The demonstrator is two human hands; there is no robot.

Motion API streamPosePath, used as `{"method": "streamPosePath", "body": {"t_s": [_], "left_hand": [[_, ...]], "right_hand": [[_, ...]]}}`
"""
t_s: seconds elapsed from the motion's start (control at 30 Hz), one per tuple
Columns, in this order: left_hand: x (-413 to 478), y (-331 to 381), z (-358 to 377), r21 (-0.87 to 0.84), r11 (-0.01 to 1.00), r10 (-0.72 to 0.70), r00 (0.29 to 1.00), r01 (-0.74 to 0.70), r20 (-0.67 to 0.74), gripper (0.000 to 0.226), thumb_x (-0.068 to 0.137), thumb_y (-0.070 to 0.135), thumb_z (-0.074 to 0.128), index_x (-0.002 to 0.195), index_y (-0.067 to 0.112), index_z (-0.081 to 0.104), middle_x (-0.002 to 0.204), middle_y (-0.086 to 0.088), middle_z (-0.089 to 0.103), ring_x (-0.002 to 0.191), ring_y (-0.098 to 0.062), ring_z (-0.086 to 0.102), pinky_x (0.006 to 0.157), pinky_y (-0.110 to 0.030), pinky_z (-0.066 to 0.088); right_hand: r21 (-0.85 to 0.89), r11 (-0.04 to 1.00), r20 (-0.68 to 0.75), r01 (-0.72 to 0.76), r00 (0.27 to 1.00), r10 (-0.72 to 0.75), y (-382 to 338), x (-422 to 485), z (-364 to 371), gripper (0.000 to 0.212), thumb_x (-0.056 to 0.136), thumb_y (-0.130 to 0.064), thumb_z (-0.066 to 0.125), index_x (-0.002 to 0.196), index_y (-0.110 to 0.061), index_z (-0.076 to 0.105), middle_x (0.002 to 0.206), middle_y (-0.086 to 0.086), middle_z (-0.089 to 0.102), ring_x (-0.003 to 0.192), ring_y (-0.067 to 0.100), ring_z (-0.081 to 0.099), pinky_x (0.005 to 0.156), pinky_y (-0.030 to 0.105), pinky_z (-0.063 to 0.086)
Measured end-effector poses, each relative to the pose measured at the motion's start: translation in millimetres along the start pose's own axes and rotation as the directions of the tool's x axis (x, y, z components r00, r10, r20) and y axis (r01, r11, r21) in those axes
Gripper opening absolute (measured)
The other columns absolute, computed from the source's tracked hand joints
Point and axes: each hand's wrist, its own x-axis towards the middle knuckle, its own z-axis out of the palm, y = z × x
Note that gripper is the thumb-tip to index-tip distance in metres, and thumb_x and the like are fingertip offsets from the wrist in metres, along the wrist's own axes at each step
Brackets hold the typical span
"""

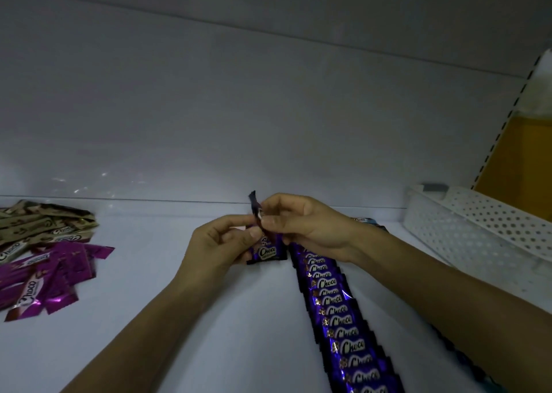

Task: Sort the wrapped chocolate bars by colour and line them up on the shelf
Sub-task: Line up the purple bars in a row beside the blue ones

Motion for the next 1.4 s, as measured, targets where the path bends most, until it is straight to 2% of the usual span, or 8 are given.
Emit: {"method": "streamPosePath", "body": {"t_s": [0.07, 0.17, 0.23, 0.33, 0.67, 1.0, 1.27, 1.4], "left_hand": [[3, -6, -5, 0.312, 0.947, 0.136, 0.975, -0.076, -0.176, 0.012, 0.080, 0.030, 0.070, 0.090, 0.022, 0.070, 0.073, 0.005, 0.071, 0.065, -0.004, 0.064, 0.060, -0.019, 0.048], [2, -13, -9, 0.842, 0.540, 0.221, 0.965, 0.001, -0.143, 0.063, 0.076, 0.066, 0.061, 0.124, 0.025, 0.057, 0.122, 0.007, 0.062, 0.114, -0.012, 0.053, 0.083, -0.031, 0.044], [2, -16, -5, 0.932, 0.362, 0.076, 0.996, 0.024, -0.055, 0.117, 0.056, 0.096, 0.038, 0.145, 0.020, 0.036, 0.149, 0.003, 0.039, 0.137, -0.017, 0.032, 0.104, -0.036, 0.033], [2, -21, 0, 0.981, 0.194, -0.097, 0.994, -0.025, 0.044, 0.141, 0.040, 0.104, 0.013, 0.153, 0.018, 0.013, 0.162, 0.001, 0.011, 0.148, -0.015, 0.005, 0.119, -0.039, 0.012], [3, -27, -1, 0.995, 0.057, -0.188, 0.978, -0.079, 0.089, 0.138, 0.043, 0.100, 0.007, 0.154, 0.018, 0.011, 0.162, -0.005, 0.003, 0.149, -0.016, -0.004, 0.120, -0.040, 0.005], [7, -34, -4, 0.997, 0.011, -0.214, 0.974, -0.077, 0.077, 0.101, 0.079, 0.082, 0.023, 0.155, 0.018, 0.006, 0.162, -0.003, 0.000, 0.149, -0.016, -0.006, 0.119, -0.038, 0.001], [9, -35, -5, 0.998, -0.009, -0.224, 0.972, -0.069, 0.065, 0.092, 0.086, 0.075, 0.022, 0.155, 0.015, 0.004, 0.162, -0.005, -0.003, 0.149, -0.017, -0.008, 0.119, -0.038, 0.000], [11, -33, -2, 0.996, -0.069, -0.257, 0.965, -0.064, 0.045, 0.090, 0.090, 0.071, 0.022, 0.154, 0.012, 0.002, 0.162, -0.007, -0.003, 0.149, -0.018, -0.006, 0.119, -0.040, 0.002]], "right_hand": [[0.004, 1.000, -0.092, -0.009, 0.996, 0.010, 1, 1, -5, 0.016, 0.077, -0.016, 0.072, 0.090, -0.018, 0.065, 0.085, -0.003, 0.068, 0.080, 0.011, 0.062, 0.075, 0.025, 0.043], [-0.241, 0.969, -0.219, -0.054, 0.976, 0.000, 3, -2, -18, 0.016, 0.077, -0.007, 0.075, 0.091, -0.009, 0.069, 0.084, 0.005, 0.073, 0.077, 0.012, 0.069, 0.075, 0.025, 0.053], [-0.431, 0.898, -0.203, -0.087, 0.979, -0.003, 9, -4, -20, 0.017, 0.074, -0.008, 0.078, 0.090, -0.007, 0.072, 0.084, 0.007, 0.074, 0.078, 0.014, 0.070, 0.080, 0.026, 0.055], [-0.597, 0.794, -0.144, -0.116, 0.989, 0.036, 20, -2, -12, 0.014, 0.072, -0.015, 0.080, 0.084, -0.016, 0.074, 0.076, -0.005, 0.072, 0.072, 0.004, 0.068, 0.073, 0.021, 0.052], [-0.830, 0.556, -0.138, -0.044, 0.982, -0.128, 28, 8, 1, 0.019, 0.074, -0.031, 0.079, 0.090, -0.022, 0.073, 0.078, -0.011, 0.064, 0.067, -0.001, 0.055, 0.061, 0.015, 0.036], [-0.786, 0.618, -0.177, -0.019, 0.965, -0.195, 37, -2, -4, 0.027, 0.077, -0.032, 0.076, 0.103, -0.023, 0.073, 0.094, -0.010, 0.066, 0.083, 0.001, 0.058, 0.076, 0.020, 0.047], [-0.653, 0.757, -0.461, -0.026, 0.806, -0.370, 39, -32, -33, 0.007, 0.085, -0.023, 0.067, 0.083, -0.028, 0.071, 0.082, -0.015, 0.069, 0.077, -0.001, 0.062, 0.067, 0.008, 0.045], [-0.754, 0.646, -0.457, -0.120, 0.803, -0.384, 44, -37, -37, 0.012, 0.086, -0.028, 0.066, 0.094, -0.022, 0.071, 0.092, -0.008, 0.067, 0.090, 0.009, 0.060, 0.085, 0.034, 0.049]]}}
